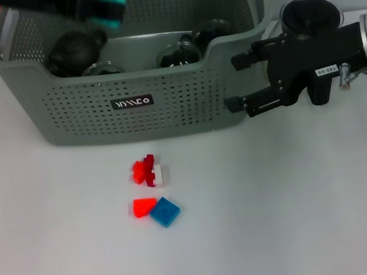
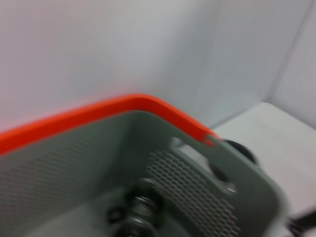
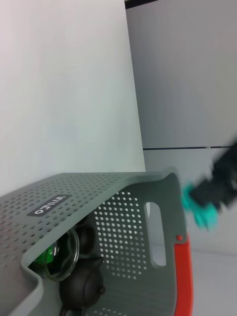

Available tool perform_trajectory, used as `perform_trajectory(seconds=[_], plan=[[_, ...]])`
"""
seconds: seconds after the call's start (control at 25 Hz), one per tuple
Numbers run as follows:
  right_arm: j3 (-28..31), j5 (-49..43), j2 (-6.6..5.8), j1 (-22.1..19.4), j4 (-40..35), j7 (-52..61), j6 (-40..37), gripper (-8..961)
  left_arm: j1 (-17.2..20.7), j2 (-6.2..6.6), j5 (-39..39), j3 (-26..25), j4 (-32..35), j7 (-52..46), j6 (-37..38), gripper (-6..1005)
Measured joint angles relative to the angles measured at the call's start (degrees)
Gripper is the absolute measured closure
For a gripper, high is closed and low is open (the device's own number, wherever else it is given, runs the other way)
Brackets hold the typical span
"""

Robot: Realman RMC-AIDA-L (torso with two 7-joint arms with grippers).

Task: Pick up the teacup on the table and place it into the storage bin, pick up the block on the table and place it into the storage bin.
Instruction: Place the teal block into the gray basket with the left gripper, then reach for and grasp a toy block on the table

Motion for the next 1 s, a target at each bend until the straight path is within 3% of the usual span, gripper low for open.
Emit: perform_trajectory(seconds=[0.16,0.32,0.44,0.56,0.88,0.92,0.96,1.0], plan=[[0.00,-0.04,-0.05,-0.06,0.08,0.01,-0.29,75,-5.38,3.09,4.78,-1.07,-11.30,0.03,-6.39,604],[-0.10,-0.22,-0.05,-0.14,0.11,0.27,-0.38,75,-7.48,4.18,7.73,-1.34,-19.27,0.85,-12.24,604],[-0.11,-0.32,-0.04,-0.18,0.11,0.47,-0.63,75,-7.48,3.84,9.57,-0.76,-21.44,1.90,-17.27,603],[-0.07,-0.37,-0.04,-0.18,0.11,0.49,-0.96,76,-7.37,3.78,10.37,-0.57,-21.79,2.04,-18.40,485],[0.25,-0.23,-0.06,-0.17,0.21,0.59,-1.03,75,-5.19,2.92,9.39,-0.98,-14.47,5.76,-13.01,280],[0.31,-0.20,-0.05,-0.21,0.25,0.71,-1.01,75,-4.27,2.33,8.26,-0.95,-11.78,7.74,-10.25,259],[0.34,-0.14,-0.05,-0.29,0.26,0.94,-1.07,75,-2.25,0.62,5.77,-0.66,-6.50,12.07,-4.65,238],[0.38,-0.12,-0.08,-0.42,0.32,1.21,-1.09,75,-1.50,-0.08,5.10,-0.53,-4.81,13.63,-2.79,217]])
